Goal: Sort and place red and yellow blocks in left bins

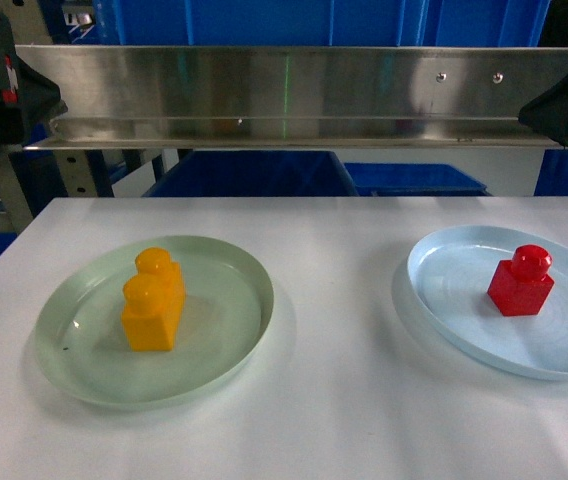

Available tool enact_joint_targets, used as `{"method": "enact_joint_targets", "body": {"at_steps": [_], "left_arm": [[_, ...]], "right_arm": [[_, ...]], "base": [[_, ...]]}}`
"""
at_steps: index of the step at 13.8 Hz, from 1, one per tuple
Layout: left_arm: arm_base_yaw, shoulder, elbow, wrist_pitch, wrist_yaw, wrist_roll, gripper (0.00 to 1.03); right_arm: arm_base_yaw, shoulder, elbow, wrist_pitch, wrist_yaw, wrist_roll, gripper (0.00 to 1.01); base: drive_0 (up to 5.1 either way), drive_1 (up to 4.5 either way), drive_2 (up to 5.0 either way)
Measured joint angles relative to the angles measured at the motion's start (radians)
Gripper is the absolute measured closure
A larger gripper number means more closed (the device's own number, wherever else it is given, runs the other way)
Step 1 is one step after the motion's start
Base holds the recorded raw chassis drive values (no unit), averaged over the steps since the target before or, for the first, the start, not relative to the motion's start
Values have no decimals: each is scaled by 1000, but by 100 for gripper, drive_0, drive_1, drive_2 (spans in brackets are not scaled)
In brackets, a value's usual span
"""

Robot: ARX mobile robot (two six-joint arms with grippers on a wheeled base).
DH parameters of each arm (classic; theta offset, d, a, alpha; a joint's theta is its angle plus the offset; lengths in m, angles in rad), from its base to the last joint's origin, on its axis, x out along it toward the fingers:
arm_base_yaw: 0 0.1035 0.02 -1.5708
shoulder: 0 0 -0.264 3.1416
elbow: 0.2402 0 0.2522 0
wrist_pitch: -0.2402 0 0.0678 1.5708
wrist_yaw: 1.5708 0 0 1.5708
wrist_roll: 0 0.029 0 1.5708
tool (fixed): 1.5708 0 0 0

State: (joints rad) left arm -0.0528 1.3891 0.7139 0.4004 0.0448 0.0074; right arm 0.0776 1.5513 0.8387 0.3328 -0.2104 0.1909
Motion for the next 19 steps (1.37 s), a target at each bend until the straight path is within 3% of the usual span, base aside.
{"method": "enact_joint_targets", "body": {"at_steps": [2,4,5,7,9,10,11,15,16,19], "left_arm": [[-3,0,2,-6,0,0,5],[0,5,2,-6,0,0,5],[-1,5,2,-4,0,0,5],[-3,5,2,-5,0,0,5],[-3,5,2,-5,0,0,5],[-2,5,2,-5,0,0,5],[-3,5,2,-5,0,0,5],[-3,5,2,-5,0,0,5],[-3,5,2,-5,0,0,5],[-3,5,2,-5,0,0,5]], "right_arm": [[0,0,0,-13,-5,3,3],[29,59,6,-106,-100,56,3],[34,117,19,-128,-108,56,3],[56,253,53,-148,-72,29,3],[68,327,116,-136,-48,-49,3],[74,338,119,-135,-48,-64,3],[73,338,124,-146,-41,-74,9],[65,343,115,-143,-24,-114,64],[66,336,109,-132,-17,-114,70],[66,327,102,-121,-12,-113,71]], "base": [[0,0,0],[0,0,0],[0,0,0],[0,0,0],[0,0,0],[0,0,0],[0,0,0],[0,0,0],[0,0,0],[0,0,0]]}}
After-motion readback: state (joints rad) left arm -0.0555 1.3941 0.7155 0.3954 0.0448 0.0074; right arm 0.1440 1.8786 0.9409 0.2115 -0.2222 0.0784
